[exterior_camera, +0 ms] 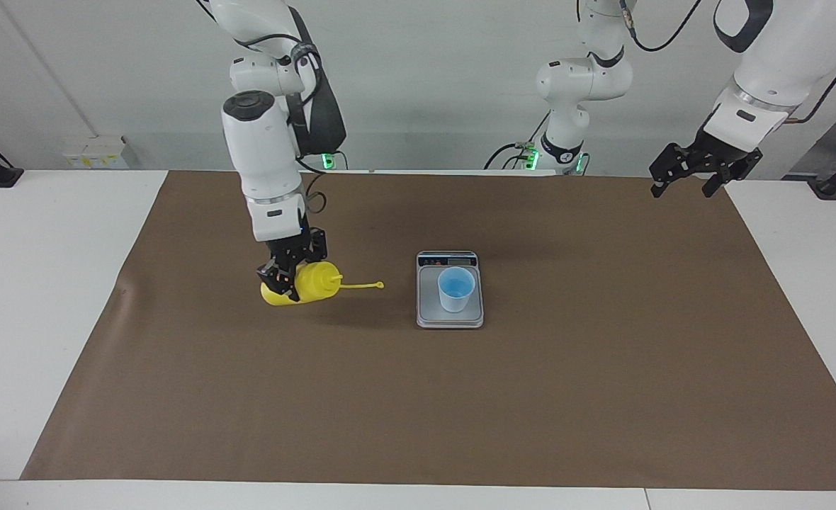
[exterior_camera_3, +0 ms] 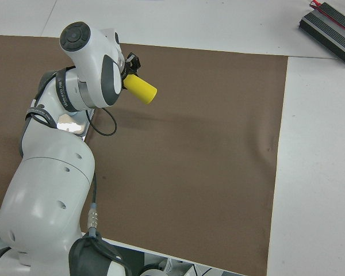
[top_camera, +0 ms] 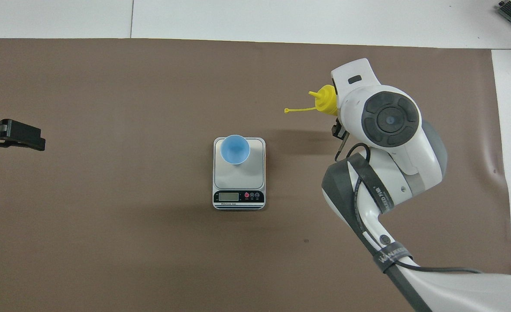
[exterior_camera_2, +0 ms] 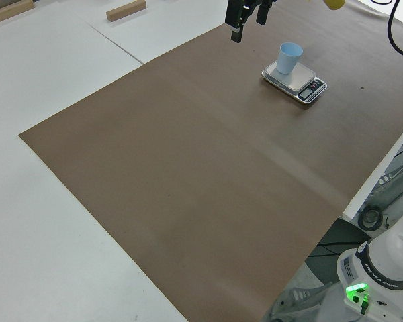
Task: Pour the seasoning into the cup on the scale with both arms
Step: 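Turn the bottle upright and carry it back with the right gripper, then lower the yellow bottle onto the table and open the right gripper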
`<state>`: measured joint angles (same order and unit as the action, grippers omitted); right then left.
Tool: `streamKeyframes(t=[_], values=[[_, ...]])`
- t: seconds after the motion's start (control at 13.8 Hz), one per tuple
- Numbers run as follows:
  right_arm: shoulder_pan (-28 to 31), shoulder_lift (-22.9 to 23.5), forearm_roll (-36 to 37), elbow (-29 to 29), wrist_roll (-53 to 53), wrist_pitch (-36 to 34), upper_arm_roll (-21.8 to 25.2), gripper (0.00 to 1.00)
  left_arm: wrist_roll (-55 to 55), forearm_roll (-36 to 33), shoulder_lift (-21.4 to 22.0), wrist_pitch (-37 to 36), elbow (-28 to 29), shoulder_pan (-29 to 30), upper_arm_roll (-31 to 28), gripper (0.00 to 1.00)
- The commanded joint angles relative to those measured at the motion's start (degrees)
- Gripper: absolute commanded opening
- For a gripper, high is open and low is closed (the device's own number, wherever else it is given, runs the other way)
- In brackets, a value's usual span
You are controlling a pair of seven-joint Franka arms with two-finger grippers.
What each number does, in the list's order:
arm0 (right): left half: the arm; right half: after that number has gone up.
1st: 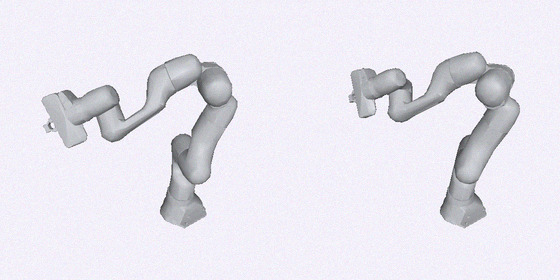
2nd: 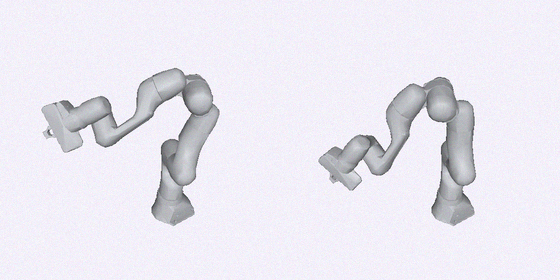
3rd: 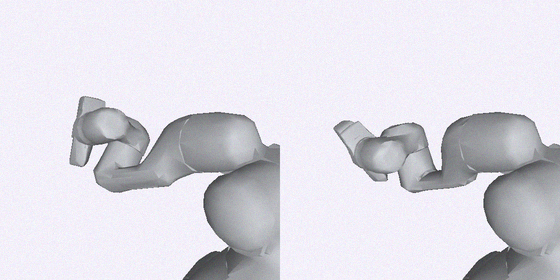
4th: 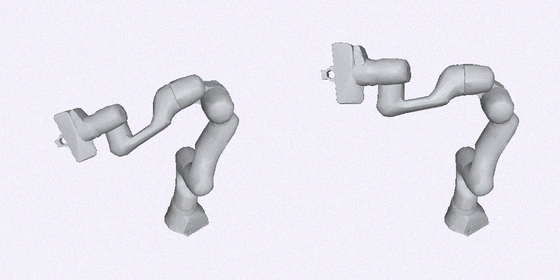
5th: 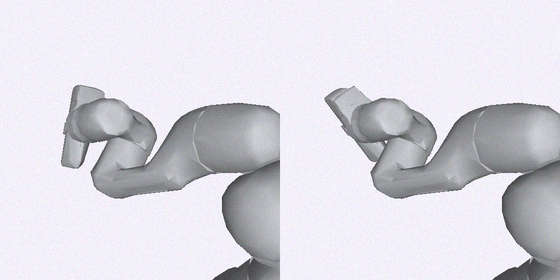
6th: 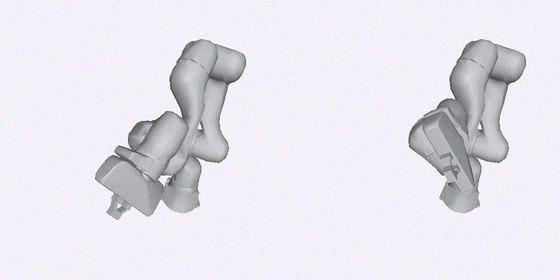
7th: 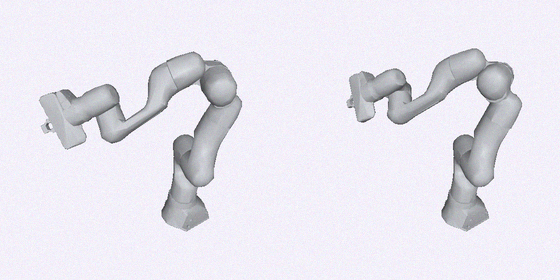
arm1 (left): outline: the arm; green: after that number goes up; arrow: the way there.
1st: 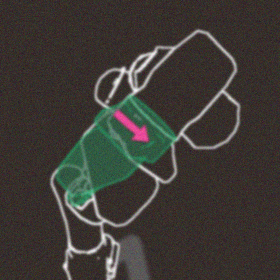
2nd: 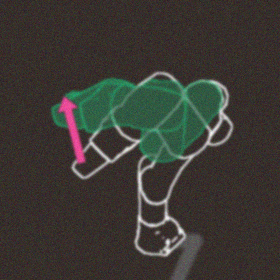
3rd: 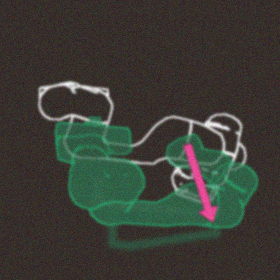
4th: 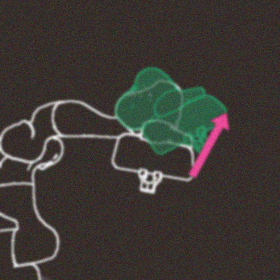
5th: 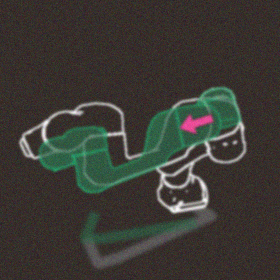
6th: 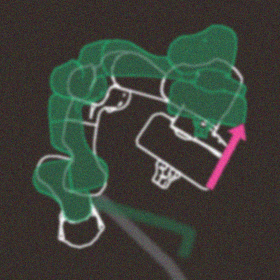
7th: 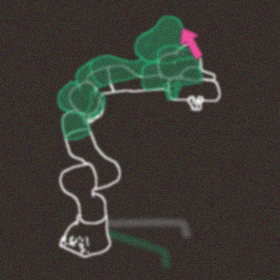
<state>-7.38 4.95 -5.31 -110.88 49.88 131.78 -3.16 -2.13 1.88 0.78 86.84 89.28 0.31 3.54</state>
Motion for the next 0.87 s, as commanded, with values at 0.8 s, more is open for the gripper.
streamKeyframes(t=[0.8], values=[[26.3, -5.6, -55.9, -15.8, 65.6, -11.7, -0.5, 0.0, 0.3, -0.7, 1.0, -0.1, 1.1, 0.4, 0.2, 1.0]])
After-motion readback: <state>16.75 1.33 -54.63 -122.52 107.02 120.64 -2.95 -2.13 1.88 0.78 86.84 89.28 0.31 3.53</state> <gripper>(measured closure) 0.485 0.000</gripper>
